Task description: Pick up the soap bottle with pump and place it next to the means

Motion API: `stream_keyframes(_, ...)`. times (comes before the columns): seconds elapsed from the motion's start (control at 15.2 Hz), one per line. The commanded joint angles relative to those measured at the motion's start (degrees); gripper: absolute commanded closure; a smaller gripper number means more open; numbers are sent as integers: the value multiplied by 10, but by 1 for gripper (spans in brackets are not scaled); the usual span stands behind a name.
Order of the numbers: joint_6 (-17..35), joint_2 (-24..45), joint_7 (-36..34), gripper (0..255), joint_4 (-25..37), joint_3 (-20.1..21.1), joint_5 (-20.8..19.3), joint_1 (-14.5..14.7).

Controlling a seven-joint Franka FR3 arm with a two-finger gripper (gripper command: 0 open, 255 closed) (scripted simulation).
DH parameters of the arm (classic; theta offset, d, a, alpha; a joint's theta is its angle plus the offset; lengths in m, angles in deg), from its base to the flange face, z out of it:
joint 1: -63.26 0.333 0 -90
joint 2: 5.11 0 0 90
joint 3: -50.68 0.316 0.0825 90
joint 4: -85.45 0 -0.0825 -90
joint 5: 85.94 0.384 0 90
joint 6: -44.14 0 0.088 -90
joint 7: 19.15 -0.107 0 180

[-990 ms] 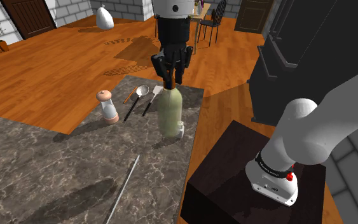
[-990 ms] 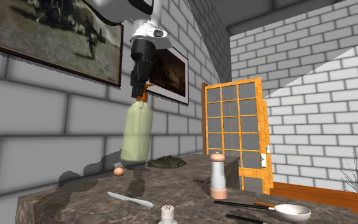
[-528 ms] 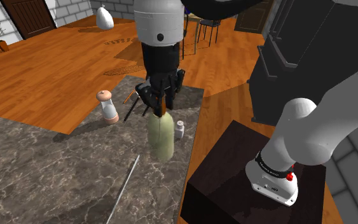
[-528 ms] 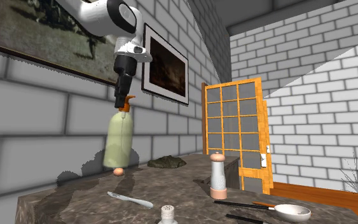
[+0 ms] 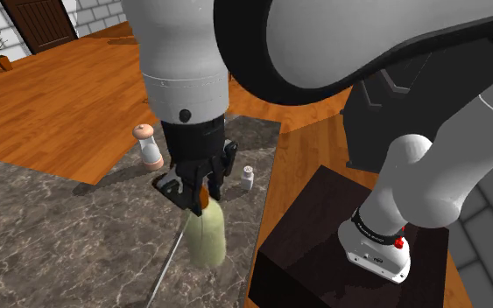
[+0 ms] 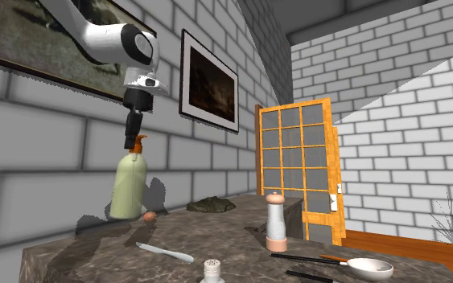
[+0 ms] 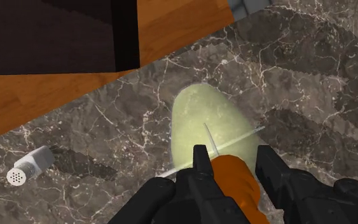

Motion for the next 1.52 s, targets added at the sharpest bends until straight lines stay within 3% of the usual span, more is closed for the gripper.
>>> stream_keyframes(0.0, 17, 29, -34, 255, 15, 24, -8, 8)
stream_keyframes(0.33, 51, 102, -117, 255, 55, 75, -42, 32)
stream_keyframes(0.66, 75, 203, -214, 255, 119, 116, -108, 75)
stream_keyframes(1.45, 164, 224, -217, 255, 48, 112, -122, 80)
